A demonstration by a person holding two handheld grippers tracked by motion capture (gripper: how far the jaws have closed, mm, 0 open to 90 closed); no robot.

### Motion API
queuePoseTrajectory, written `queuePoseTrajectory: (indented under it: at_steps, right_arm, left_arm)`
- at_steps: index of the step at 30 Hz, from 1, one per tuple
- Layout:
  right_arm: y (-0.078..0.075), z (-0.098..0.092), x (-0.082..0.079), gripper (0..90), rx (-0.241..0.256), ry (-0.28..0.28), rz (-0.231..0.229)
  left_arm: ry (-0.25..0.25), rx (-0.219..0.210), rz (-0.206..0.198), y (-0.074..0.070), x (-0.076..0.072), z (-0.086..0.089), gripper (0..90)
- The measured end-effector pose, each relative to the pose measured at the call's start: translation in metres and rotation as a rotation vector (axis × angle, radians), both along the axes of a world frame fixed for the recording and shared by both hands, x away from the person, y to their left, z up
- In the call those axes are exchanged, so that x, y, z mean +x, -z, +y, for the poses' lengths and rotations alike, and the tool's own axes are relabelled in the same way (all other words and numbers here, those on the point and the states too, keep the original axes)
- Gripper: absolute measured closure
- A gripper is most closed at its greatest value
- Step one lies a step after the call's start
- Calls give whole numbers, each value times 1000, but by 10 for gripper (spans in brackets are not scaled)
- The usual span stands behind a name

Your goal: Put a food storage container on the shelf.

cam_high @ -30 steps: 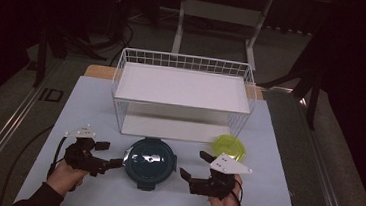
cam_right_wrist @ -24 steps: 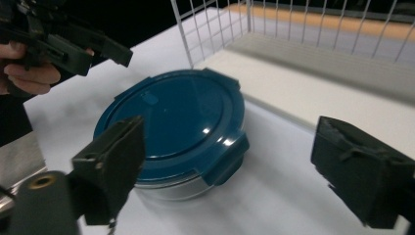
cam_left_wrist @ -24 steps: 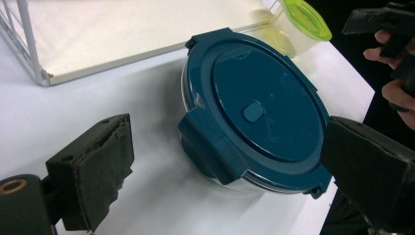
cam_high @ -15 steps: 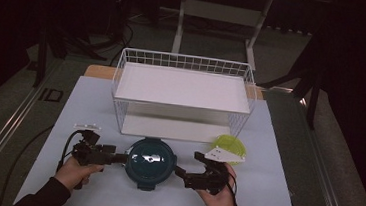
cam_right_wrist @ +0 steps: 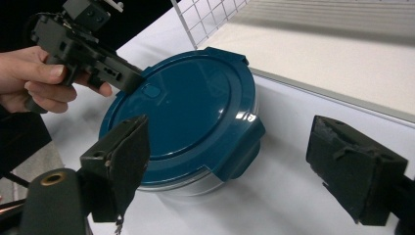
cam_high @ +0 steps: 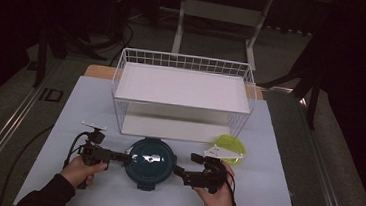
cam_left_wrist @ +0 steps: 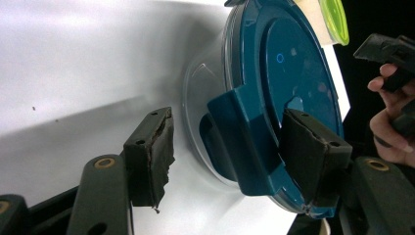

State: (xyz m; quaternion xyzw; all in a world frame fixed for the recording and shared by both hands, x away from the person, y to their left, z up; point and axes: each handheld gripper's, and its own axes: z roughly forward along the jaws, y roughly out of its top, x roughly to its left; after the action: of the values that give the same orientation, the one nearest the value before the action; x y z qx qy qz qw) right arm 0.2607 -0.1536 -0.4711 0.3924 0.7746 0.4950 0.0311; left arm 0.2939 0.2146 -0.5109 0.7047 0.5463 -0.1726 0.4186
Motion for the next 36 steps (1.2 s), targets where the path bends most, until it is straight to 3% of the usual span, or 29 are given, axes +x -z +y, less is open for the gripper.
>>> queuePoseTrajectory:
  at_steps: [5, 15, 16, 21, 22, 23, 27, 31, 36]
  right_arm:
    - [1, -1, 0, 188, -1, 4, 7]
    - [5, 0, 1, 225, 7, -2, 41]
    - [7, 0, 2, 234, 20, -2, 72]
    - [13, 0, 5, 248, 36, 2, 130]
    - [16, 1, 6, 266, 47, 3, 164]
    - [16, 1, 6, 266, 47, 3, 164]
    - [23, 1, 13, 305, 103, 20, 270]
    - [29, 0, 20, 356, 137, 51, 357]
    - [35, 1, 25, 381, 145, 58, 429]
  left_arm:
    - [7, -39, 38, 0, 2, 0, 469]
    - [-11, -56, 96, -3, 3, 3, 586]
    - [-10, -57, 100, -3, 4, 3, 589]
    - [-25, -47, 99, -5, 2, 2, 601]
    - [-25, -50, 98, -5, 2, 2, 603]
    - [-25, -50, 100, -5, 2, 2, 603]
    - [-23, -42, 94, -6, 2, 1, 604]
    - [-21, -57, 100, -4, 3, 2, 599]
    - [-30, -86, 114, 1, 4, 4, 572]
